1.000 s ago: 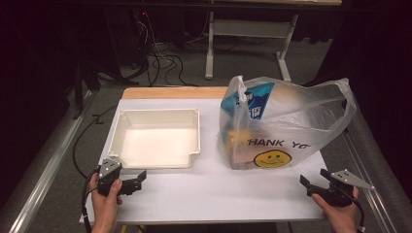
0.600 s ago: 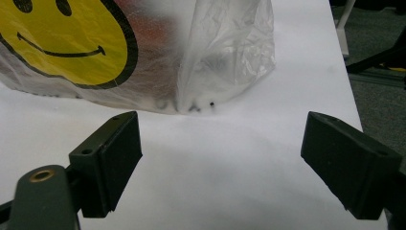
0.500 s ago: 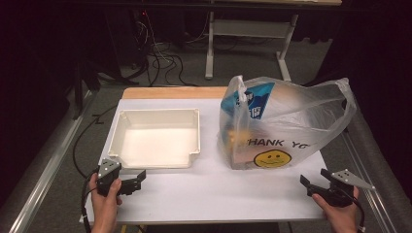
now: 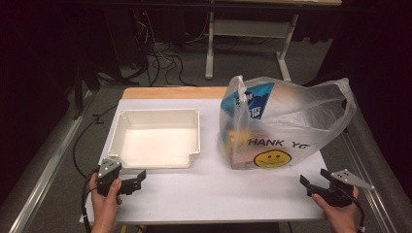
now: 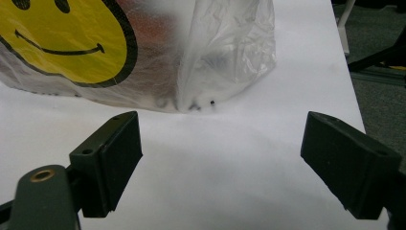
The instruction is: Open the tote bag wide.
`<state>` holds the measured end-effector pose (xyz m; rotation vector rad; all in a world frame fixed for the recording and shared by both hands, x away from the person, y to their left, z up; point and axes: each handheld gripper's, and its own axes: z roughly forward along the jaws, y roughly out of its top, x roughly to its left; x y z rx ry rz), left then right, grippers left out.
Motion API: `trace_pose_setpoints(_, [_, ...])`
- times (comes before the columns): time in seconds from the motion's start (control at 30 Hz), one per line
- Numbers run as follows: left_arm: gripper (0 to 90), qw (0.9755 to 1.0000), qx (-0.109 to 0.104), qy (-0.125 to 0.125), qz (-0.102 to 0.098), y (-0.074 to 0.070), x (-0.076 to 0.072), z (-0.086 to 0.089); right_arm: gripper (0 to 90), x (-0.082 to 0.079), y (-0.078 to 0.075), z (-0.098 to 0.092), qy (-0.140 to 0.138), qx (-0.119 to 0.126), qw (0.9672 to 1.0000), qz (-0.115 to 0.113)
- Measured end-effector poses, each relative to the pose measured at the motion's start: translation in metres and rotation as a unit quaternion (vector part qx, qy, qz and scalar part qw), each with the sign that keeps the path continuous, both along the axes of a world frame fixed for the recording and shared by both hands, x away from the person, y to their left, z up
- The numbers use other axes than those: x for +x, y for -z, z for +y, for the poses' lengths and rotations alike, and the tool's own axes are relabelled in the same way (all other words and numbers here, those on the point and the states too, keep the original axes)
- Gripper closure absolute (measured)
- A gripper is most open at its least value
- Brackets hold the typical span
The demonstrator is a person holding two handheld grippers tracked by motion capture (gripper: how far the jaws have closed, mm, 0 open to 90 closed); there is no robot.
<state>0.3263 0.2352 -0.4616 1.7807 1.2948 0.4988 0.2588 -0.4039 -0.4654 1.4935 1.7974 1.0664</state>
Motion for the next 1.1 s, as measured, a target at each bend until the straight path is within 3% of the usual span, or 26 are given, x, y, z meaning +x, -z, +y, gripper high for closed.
trace_pose_setpoints(0.17, [1.5, 0.9996, -0.004, -0.019, 0.019, 0.006, 0.003, 0.007, 14.5, 0.001, 0.001, 0.0, 0.011, 0.006, 0.9999, 0.003])
trace_pose_setpoints(0.37, [1.4, 0.9984, -0.008, -0.051, 0.023, 0.019, 0.006, 0.013, 15.0, 0.003, 0.001, -0.002, 0.009, 0.017, 0.9998, 0.001])
trace_pose_setpoints(0.4, [1.4, 0.997, -0.033, -0.064, 0.029, 0.024, 0.006, 0.015, 15.1, 0.005, 0.0, -0.002, 0.002, 0.018, 0.9998, 0.0])
trace_pose_setpoints(0.47, [1.6, 0.996, -0.037, -0.076, 0.028, 0.025, 0.006, 0.016, 15.1, 0.007, 0.0, -0.002, 0.002, 0.021, 0.9998, 0.002])
trace_pose_setpoints(0.6, [3.4, 0.9914, -0.042, -0.124, -0.008, 0.025, -0.003, 0.019, 14.9, 0.015, 0.002, 0.002, 0.005, 0.014, 0.9999, 0.006])
trace_pose_setpoints(0.73, [4.6, 0.9882, -0.055, -0.143, -0.003, 0.026, -0.003, 0.022, 15.1, 0.017, 0.004, 0.007, -0.016, -0.009, 0.9998, 0.012])
trace_pose_setpoints(0.8, [4.7, 0.9879, -0.055, -0.145, -0.003, 0.026, -0.003, 0.022, 15.3, 0.017, 0.004, 0.006, -0.023, 0.006, 0.9996, 0.012])
trace_pose_setpoints(0.9, [5.7, 0.985, -0.059, -0.162, 0.008, 0.027, -0.001, 0.024, 15.6, 0.017, 0.004, 0.002, -0.027, 0.032, 0.999, 0.015])
trace_pose_setpoints(1.1, [5.6, 0.9819, -0.066, -0.176, 0.018, 0.027, 0.0, 0.026, 16.0, 0.018, 0.004, 0.001, -0.033, 0.044, 0.9983, 0.016])
